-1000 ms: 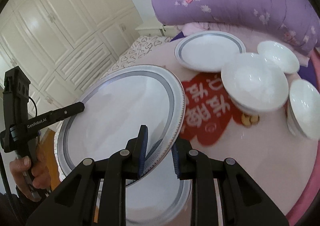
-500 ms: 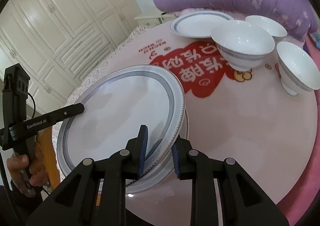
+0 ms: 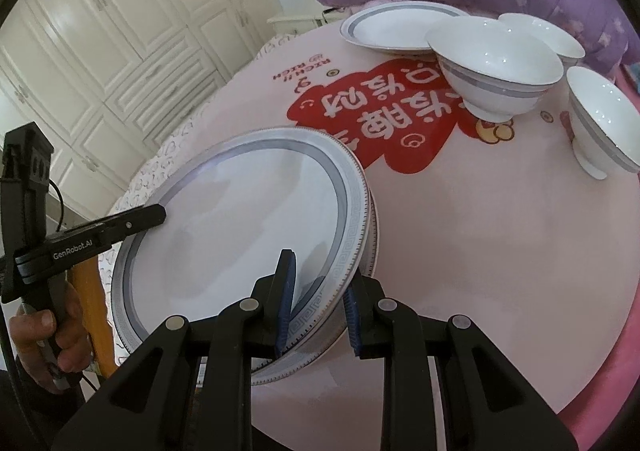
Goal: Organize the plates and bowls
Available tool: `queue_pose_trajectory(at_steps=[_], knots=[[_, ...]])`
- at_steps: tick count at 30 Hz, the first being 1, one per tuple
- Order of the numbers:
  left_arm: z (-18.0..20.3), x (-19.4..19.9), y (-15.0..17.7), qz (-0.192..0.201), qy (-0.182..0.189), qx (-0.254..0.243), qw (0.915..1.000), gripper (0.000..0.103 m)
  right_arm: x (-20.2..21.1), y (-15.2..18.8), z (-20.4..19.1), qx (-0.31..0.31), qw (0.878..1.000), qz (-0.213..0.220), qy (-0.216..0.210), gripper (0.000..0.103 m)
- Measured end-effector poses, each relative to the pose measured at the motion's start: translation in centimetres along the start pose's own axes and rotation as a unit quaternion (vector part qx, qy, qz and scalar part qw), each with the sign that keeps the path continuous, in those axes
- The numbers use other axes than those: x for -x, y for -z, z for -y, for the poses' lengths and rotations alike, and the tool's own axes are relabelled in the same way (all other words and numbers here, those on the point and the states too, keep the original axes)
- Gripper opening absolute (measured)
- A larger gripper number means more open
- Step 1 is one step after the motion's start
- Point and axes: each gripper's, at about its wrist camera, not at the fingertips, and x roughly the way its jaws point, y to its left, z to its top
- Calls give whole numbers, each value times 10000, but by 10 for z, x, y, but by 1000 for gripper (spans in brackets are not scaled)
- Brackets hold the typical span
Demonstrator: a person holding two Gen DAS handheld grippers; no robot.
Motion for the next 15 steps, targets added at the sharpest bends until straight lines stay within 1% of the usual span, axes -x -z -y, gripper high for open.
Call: queue_pose_trajectory(at_steps=[5, 8, 13, 14, 15], knots=[[-2, -9, 1, -96, -66, -16, 9999, 16, -5, -1, -6, 146, 9997, -110, 137, 27], [-5, -12, 2, -136, -44, -35, 9999, 16, -5, -2, -8, 173, 9996, -148, 177, 30], [-4, -16, 0, -161, -23, -87, 9998, 16, -5, -4, -13, 262, 9992, -204, 224, 48], [-5, -16, 0, -163, -14, -90, 9998, 16, -5, -4, -14, 259, 9992, -207, 206, 57], [-5, -17, -1, -161, 4, -85, 9998, 16, -4, -5, -16, 262, 9993, -201, 200, 71]])
